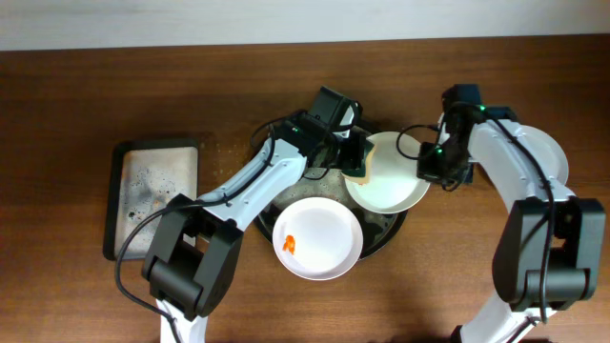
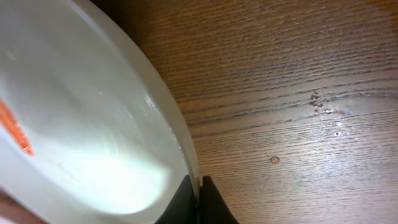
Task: Clean dirty plates on tray and stack at the side
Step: 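Lift the plate with the right gripper and scrub it with the left sponge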
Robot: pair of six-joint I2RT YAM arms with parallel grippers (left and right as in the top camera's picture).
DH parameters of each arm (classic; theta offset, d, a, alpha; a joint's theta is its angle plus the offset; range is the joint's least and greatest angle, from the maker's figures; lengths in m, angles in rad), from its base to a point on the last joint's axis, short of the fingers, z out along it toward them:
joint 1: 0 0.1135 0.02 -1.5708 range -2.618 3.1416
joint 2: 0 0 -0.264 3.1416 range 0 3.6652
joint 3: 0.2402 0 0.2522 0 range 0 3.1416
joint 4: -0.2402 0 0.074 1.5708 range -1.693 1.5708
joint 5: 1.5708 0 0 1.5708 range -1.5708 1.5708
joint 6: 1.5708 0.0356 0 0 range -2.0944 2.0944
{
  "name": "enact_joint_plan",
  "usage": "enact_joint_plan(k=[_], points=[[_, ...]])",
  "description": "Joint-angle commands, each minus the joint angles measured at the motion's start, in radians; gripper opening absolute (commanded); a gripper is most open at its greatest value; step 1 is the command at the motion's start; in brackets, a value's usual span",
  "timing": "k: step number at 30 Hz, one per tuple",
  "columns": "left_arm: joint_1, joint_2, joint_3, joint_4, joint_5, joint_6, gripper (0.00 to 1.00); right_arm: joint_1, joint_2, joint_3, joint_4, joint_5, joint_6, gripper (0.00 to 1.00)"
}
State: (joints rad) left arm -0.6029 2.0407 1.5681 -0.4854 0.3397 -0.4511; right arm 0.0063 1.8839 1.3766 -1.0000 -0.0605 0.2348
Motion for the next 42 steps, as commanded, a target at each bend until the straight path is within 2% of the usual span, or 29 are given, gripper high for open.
enact_joint_plan(k=[1,7,10,13,19,21,25,28,33,37,42], points=[[-0.02,0.023,0.004,0.014,-0.001,-0.004,0.0,0.027,-0.028,0.019,-0.006,0.073,0.014,0.04],[-0.069,0.158,0.004,0.141,0.127,-0.079,0.0,0.026,-0.028,0.019,-0.006,0.073,0.014,0.04],[-0.069,0.183,0.004,0.144,0.123,-0.079,0.0,0.026,-0.028,0.019,-0.006,0.073,0.014,0.04],[-0.069,0.205,0.004,0.092,-0.003,-0.079,0.0,0.026,-0.028,0.019,-0.006,0.073,0.014,0.04],[-0.068,0.267,0.004,0.05,-0.121,-0.079,0.0,0.026,-0.028,0.019,-0.007,0.073,0.014,0.04],[-0.068,0.267,0.004,0.021,-0.226,-0.079,0.0,0.026,-0.028,0.019,-0.007,0.073,0.014,0.04],[-0.068,0.267,0.019,-0.031,-0.343,-0.067,0.0,0.026,-0.028,0.019,-0.007,0.073,0.014,0.04],[-0.068,0.267,0.067,-0.08,-0.436,-0.019,0.0,0.026,-0.028,0.019,-0.007,0.073,0.013,0.04],[-0.069,0.267,0.159,-0.159,-0.527,0.058,0.0,0.026,-0.028,0.019,-0.01,0.079,0.013,0.04],[-0.068,0.267,0.24,-0.236,-0.557,0.06,0.0,0.026,-0.028,0.019,-0.018,0.1,0.014,0.04],[-0.065,0.267,0.315,-0.342,-0.668,0.06,0.0,0.026,-0.028,0.019,-0.02,0.116,0.014,0.04]])
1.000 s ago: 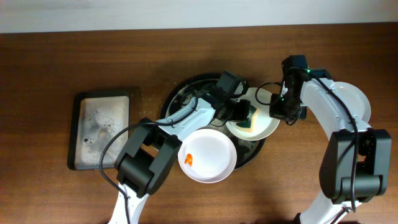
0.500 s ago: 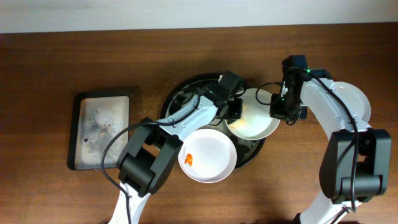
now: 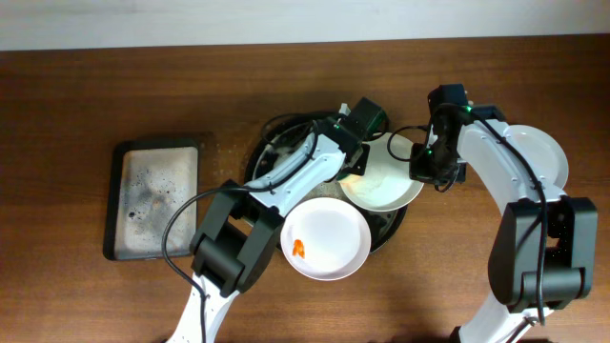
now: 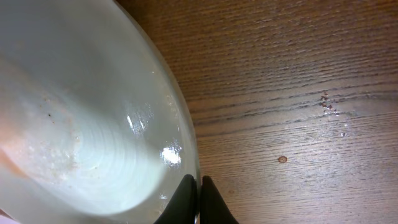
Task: Clean dirty plates on tray and stack at the side
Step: 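Lift the plate with the right gripper and scrub it with the left sponge, then carry the plate right and stack it on the first plate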
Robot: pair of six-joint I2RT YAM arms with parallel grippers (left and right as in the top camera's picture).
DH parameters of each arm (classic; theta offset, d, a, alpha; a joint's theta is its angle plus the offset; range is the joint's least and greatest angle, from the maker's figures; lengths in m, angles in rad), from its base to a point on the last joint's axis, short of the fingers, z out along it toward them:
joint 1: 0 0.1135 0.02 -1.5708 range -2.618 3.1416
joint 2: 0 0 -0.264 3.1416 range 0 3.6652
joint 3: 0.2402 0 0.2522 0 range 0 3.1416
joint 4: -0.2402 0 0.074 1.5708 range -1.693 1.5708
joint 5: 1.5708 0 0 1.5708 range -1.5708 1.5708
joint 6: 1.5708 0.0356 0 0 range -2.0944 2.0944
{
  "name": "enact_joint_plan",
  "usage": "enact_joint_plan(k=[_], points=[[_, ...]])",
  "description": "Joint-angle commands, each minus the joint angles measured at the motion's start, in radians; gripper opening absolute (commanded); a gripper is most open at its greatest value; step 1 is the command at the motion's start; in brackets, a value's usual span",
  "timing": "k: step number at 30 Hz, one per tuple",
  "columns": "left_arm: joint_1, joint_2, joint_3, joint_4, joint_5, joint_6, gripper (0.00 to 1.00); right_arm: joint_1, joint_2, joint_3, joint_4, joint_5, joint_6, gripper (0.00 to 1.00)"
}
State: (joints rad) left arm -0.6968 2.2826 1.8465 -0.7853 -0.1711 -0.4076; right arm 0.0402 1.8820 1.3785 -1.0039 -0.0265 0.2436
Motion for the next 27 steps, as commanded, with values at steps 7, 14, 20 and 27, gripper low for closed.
enact_joint_plan(k=[7,14,20,27], points=[[0.103,0.01,0.138,-0.23,-0.097,0.02,0.0,-0.008,-0.031,0.063,-0.061,0.092,0.0,0.04],[0.19,-0.112,0.138,-0.259,0.226,0.121,0.0,0.069,-0.13,0.251,-0.206,0.224,-0.075,0.04],[0.268,-0.112,0.134,-0.31,0.289,0.172,0.0,0.311,-0.171,0.266,-0.234,0.607,-0.06,0.04],[0.281,-0.112,0.134,-0.325,0.288,0.194,0.0,0.572,-0.171,0.266,-0.266,1.009,-0.013,0.04]])
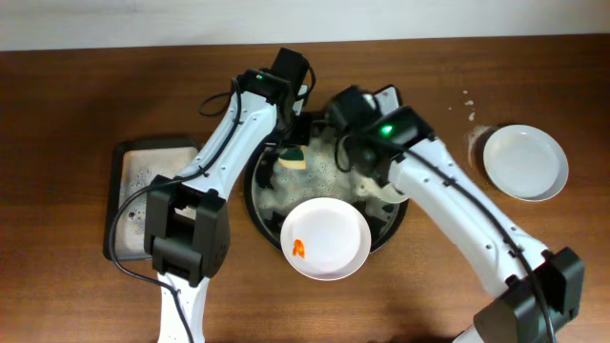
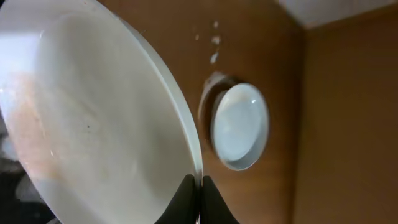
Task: Clean dirty plates on tray and stack at the side
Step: 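Carry the plate right and stack it on the first plate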
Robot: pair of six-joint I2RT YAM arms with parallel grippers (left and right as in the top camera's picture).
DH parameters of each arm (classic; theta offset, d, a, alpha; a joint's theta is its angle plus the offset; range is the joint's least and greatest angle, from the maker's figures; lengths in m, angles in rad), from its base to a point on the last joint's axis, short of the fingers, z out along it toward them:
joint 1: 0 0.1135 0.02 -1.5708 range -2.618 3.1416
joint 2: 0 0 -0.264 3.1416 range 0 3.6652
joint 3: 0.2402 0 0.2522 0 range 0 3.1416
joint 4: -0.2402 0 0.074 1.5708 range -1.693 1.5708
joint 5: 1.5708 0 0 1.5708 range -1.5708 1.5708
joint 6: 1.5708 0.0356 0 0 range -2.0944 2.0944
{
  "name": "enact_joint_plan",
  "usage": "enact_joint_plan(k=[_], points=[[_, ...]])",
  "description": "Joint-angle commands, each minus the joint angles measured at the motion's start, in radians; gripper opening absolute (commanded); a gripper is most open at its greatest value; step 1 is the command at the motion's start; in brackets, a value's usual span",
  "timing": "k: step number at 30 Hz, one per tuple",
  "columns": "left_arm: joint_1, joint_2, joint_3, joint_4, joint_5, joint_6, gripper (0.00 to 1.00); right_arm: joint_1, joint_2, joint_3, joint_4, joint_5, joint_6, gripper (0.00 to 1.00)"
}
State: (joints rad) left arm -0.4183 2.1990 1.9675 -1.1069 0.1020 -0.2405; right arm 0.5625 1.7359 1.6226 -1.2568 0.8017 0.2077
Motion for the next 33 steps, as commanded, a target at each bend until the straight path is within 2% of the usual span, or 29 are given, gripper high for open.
enact_joint_plan(k=[1,5,20,22,24,27,29,30,33], points=[[0.002,-0.028,0.013,-0.003,0.014,0.027,0.01,0.07,-0.024,0.021,-0.021,0.211,0.028,0.04],[0.003,-0.028,0.013,-0.003,0.014,0.034,0.01,0.119,-0.024,0.021,-0.038,0.261,0.049,0.04],[0.002,-0.028,0.013,-0.003,0.014,0.034,0.01,0.12,-0.024,0.021,-0.076,0.291,0.09,0.04],[0.002,-0.028,0.013,-0.002,0.014,0.034,0.01,0.12,-0.024,0.021,-0.08,0.285,0.147,0.04],[0.003,-0.028,0.013,-0.002,0.014,0.033,0.01,0.105,-0.024,0.02,-0.081,0.216,0.229,0.04],[0.002,-0.028,0.013,-0.002,0.014,0.033,0.01,0.02,-0.024,0.019,-0.082,0.079,0.247,0.04],[0.002,-0.028,0.013,-0.001,0.014,0.033,0.01,-0.013,-0.02,0.019,-0.051,-0.034,0.163,0.04],[0.002,-0.028,0.013,-0.002,0.014,0.033,0.01,-0.016,-0.023,0.019,-0.064,-0.046,0.2,0.04],[0.002,-0.028,0.013,-0.002,0.014,0.033,0.01,-0.082,-0.019,0.013,-0.012,-0.178,0.134,0.04]])
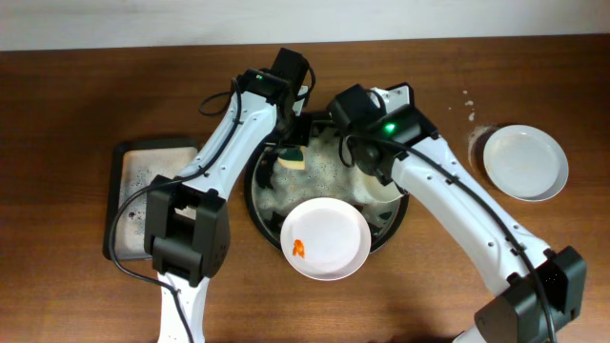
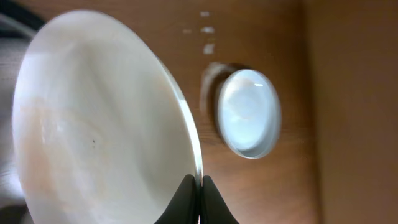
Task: Clean dirty plates on tray and stack at the side
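My right gripper [image 2: 199, 188] is shut on the rim of a white plate [image 2: 106, 124], held on edge above the round black basin [image 1: 259, 195] of suds. Only a sliver of that plate [image 1: 385, 191] shows under my right arm from overhead. A second white plate [image 1: 324, 238] with an orange smear rests on the basin's front rim. My left gripper [image 1: 296, 136] is at the basin's back left, shut on a yellow-green sponge [image 1: 292, 158] that touches the foam. One clean plate [image 1: 524, 161] lies on the table at the right, also seen as the clean plate [image 2: 249, 113] from the wrist.
A rectangular dark tray [image 1: 152, 198] with grey residue lies left of the basin. Water spots [image 1: 467, 100] mark the wood near the clean plate. My right arm crosses the basin's right half.
The right wrist has turned a little, so the held plate and the clean plate beyond it sit differently in its view. The left arm and sponge have not moved.
At first my right gripper held the plate at the basin's right rim while my left pressed the sponge on it. Then the sponge was further across the plate. Later the left had drawn back to the basin's back left, and the right held the plate on edge over the basin.
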Robot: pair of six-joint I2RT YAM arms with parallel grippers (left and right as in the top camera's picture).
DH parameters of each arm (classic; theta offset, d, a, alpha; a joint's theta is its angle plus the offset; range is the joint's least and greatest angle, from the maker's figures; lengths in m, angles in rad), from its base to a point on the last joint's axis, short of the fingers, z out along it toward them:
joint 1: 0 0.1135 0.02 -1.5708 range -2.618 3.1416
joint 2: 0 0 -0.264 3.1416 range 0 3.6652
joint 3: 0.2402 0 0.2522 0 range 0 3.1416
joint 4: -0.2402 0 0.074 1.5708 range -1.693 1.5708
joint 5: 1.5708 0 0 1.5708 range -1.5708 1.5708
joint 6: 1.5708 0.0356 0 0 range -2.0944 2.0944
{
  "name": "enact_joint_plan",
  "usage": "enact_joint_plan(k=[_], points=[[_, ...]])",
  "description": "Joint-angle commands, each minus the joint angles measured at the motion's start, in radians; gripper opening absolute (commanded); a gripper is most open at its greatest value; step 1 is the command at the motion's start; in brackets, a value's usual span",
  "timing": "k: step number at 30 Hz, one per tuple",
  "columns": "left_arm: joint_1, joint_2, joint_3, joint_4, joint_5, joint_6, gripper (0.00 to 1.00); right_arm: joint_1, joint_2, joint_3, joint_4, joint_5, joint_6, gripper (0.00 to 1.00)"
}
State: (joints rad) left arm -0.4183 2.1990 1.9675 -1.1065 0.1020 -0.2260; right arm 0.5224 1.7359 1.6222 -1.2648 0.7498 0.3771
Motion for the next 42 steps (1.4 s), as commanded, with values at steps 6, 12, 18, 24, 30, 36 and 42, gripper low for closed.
enact_joint_plan(k=[6,12,18,24,30,36,42], points=[[0.002,-0.028,0.013,-0.002,0.014,0.019,0.03,-0.401,-0.024,0.034,0.006,-0.525,-0.064,0.04],[0.002,-0.028,0.013,-0.008,0.015,0.019,0.05,-0.88,-0.024,0.033,0.079,-1.069,-0.261,0.04],[0.002,-0.028,0.013,-0.009,0.015,0.019,0.05,-1.15,0.059,0.029,0.2,-0.937,-0.105,0.04],[0.002,-0.028,0.013,-0.006,0.014,0.019,0.05,-1.211,0.262,0.025,0.265,-0.913,-0.095,0.04],[0.002,-0.028,0.013,-0.008,0.015,0.019,0.06,-1.208,0.169,0.065,0.217,-1.019,-0.108,0.7],[0.002,-0.061,0.013,-0.082,0.015,0.058,0.06,-0.977,-0.177,0.065,-0.031,-1.184,-0.289,0.63],[0.097,-0.365,0.013,-0.286,-0.235,0.061,0.07,-0.675,-0.206,0.063,-0.143,-1.177,-0.327,0.6]])
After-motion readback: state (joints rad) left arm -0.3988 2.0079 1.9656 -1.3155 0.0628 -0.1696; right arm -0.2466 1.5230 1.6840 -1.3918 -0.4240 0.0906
